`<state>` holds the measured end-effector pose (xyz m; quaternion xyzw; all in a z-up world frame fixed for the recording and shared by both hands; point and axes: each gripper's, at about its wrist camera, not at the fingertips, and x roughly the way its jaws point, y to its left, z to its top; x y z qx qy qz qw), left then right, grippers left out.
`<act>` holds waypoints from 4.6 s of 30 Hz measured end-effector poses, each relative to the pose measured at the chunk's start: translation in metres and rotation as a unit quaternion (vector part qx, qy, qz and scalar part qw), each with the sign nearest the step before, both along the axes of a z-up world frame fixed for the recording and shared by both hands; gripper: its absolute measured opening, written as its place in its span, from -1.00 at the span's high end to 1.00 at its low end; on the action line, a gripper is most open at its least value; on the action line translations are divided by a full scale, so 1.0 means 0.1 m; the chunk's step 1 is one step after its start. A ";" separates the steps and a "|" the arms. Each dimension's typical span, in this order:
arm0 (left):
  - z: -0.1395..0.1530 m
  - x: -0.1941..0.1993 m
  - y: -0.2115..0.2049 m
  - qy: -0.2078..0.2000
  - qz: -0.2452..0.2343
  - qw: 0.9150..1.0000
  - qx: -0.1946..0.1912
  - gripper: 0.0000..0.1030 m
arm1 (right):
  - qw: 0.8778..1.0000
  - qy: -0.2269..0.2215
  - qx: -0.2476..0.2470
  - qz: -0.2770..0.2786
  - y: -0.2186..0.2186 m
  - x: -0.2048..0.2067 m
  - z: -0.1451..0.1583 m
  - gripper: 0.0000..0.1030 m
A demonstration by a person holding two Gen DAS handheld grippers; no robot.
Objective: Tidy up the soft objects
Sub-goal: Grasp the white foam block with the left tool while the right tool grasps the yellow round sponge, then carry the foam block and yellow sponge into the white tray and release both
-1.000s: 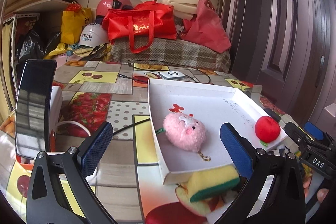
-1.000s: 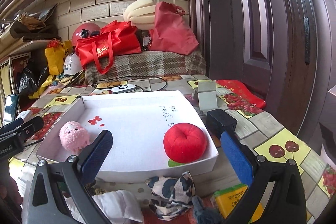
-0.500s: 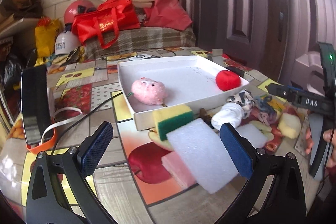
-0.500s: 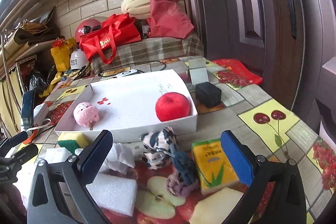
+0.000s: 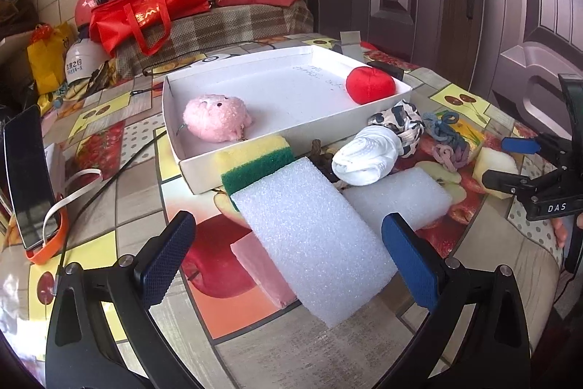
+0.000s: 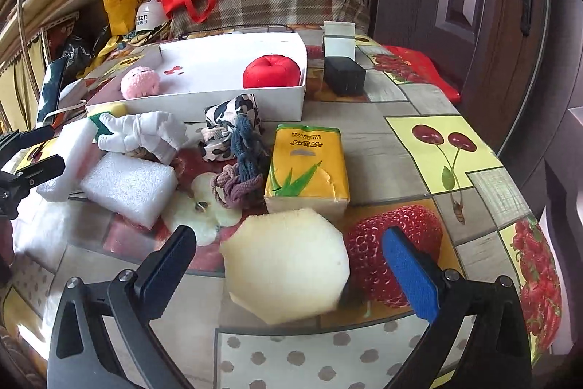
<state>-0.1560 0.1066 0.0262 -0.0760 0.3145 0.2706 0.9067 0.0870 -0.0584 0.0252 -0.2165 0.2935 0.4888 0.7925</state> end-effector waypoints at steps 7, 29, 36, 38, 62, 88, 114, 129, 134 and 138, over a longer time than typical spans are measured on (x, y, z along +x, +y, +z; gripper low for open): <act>-0.07 0.06 0.06 0.023 -0.002 1.000 -0.020 -0.81 | 0.999 0.016 -0.037 0.002 0.06 0.04 -0.12 -0.34; 0.28 -0.60 0.24 -0.131 0.107 0.983 0.073 -0.26 | 0.969 -0.042 0.232 -0.075 -0.45 0.04 0.61 -0.12; 0.27 -0.56 0.31 -0.129 0.121 0.980 0.095 -0.27 | 0.965 -0.040 0.232 -0.115 -0.20 0.23 0.51 -0.13; 0.26 -0.53 0.36 -0.129 0.123 0.979 0.096 -0.27 | 0.967 -0.061 0.222 -0.106 -0.08 0.18 0.52 -0.13; 0.28 -0.02 0.90 -0.135 0.117 0.980 0.088 -0.27 | 0.980 -0.068 0.179 -0.050 0.95 0.00 0.38 -0.13; 0.29 0.71 1.35 -0.123 0.035 0.990 0.054 -0.28 | 0.990 -0.048 0.134 0.004 1.94 0.04 0.31 -0.15; 0.31 0.71 1.33 -0.126 0.055 0.988 0.073 -1.00 | 0.990 -0.063 0.122 -0.021 2.00 0.06 0.31 -0.78; 0.34 0.43 1.33 -0.169 0.081 0.980 0.062 -1.00 | 0.976 -0.090 0.187 -0.062 1.71 0.01 0.41 -1.00; 0.33 0.28 1.21 -0.168 0.066 0.982 0.053 -1.00 | 0.975 -0.095 0.190 -0.063 1.56 -0.07 0.42 -1.00; 0.32 0.12 1.05 -0.160 0.051 0.984 0.051 -1.00 | 0.974 -0.088 0.199 -0.067 1.36 -0.11 0.41 -1.00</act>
